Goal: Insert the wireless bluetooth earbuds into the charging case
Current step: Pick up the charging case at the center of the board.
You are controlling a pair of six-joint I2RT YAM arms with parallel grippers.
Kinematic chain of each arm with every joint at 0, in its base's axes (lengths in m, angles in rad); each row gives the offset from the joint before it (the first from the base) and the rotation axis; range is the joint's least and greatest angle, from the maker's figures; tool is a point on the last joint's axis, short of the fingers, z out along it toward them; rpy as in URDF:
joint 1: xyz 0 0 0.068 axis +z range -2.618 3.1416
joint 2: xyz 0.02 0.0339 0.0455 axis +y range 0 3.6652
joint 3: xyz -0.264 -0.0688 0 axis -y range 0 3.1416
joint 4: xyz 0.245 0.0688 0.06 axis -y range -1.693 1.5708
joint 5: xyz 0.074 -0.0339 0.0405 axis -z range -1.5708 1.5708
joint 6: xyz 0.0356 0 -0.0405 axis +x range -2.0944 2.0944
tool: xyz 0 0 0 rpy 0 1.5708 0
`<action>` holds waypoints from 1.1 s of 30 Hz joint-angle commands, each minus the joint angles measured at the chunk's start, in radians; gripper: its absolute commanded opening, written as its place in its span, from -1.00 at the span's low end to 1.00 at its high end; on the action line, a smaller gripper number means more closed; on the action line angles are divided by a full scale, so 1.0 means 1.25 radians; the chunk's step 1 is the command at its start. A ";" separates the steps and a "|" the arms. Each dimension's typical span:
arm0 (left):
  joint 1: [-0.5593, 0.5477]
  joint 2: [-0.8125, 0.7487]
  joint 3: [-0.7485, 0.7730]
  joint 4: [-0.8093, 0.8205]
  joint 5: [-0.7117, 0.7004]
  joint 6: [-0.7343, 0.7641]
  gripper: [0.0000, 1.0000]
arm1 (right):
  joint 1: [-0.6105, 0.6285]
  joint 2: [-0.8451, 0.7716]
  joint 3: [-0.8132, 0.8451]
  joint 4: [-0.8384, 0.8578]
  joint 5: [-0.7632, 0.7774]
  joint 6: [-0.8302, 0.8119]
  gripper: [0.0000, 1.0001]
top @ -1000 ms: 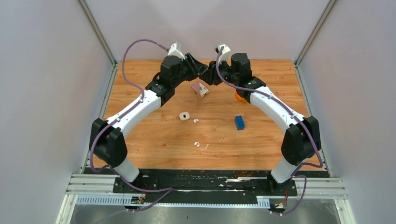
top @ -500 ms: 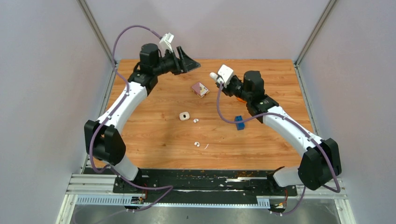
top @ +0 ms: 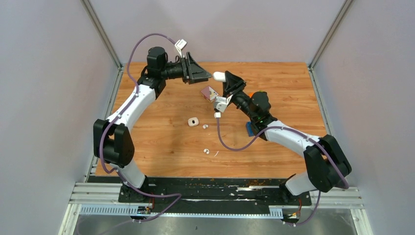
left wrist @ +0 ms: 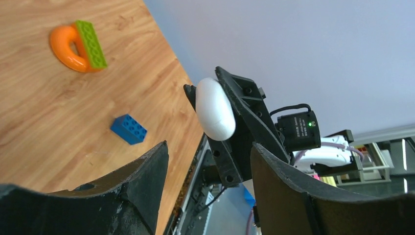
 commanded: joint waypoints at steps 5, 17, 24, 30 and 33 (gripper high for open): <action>-0.030 0.034 0.043 0.064 0.053 -0.053 0.29 | 0.034 0.048 0.025 0.229 -0.003 -0.208 -1.00; -0.032 0.038 0.046 0.129 0.054 -0.096 0.11 | 0.050 0.051 0.000 0.236 -0.041 -0.269 -1.00; -0.038 0.042 0.049 0.134 0.056 -0.098 -0.17 | 0.053 0.053 0.002 0.215 -0.040 -0.300 -1.00; -0.040 0.047 0.060 0.134 0.059 -0.099 -0.19 | 0.054 0.056 0.000 0.199 -0.044 -0.333 -1.00; -0.043 0.053 0.070 0.131 0.060 -0.097 -0.26 | 0.054 0.057 0.002 0.187 -0.043 -0.341 -1.00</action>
